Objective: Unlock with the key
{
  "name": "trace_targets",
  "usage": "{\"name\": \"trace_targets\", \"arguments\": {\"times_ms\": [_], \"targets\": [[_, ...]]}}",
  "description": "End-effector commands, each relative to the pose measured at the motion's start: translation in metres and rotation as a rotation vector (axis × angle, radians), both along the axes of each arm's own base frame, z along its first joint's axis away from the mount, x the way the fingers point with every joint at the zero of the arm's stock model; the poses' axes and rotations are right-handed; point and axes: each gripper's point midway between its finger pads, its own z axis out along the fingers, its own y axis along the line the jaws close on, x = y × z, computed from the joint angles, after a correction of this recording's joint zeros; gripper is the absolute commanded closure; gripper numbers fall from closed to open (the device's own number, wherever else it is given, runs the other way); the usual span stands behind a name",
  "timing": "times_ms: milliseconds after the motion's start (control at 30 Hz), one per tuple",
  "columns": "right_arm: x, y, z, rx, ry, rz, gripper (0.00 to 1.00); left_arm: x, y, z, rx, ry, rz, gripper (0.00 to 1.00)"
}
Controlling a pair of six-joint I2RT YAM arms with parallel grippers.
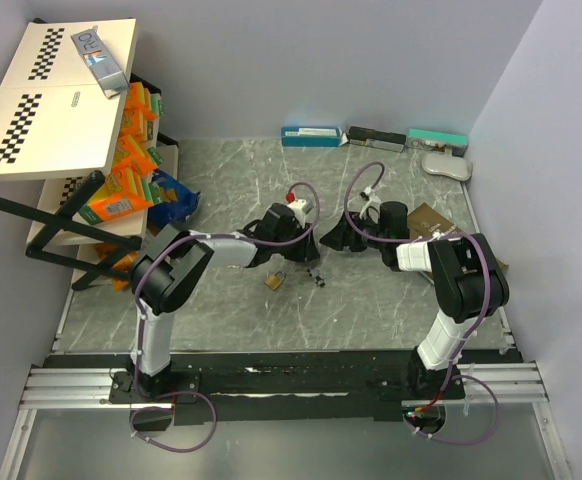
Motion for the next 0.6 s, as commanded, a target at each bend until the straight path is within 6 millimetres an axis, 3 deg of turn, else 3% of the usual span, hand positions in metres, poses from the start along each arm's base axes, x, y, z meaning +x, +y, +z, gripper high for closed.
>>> {"name": "trace_targets", "arguments": {"times_ms": [0, 133, 300, 567], "targets": [[0.019, 0.015, 0.035, 0.056, -0.143, 0.082, 0.23, -0.022, -0.009, 0.021, -0.099, -0.007, -0.145, 0.99], [0.021, 0.019, 0.035, 0.076, -0.148, 0.101, 0.22, -0.032, -0.01, 0.03, -0.167, -0.001, -0.198, 0.99], [0.016, 0.025, 0.039, 0.118, -0.156, 0.143, 0.24, -0.029, -0.009, 0.04, -0.235, -0.003, -0.188, 0.99], [0.018, 0.027, 0.027, 0.12, -0.122, 0.157, 0.27, -0.028, -0.009, 0.048, -0.279, -0.009, -0.194, 0.99]]}}
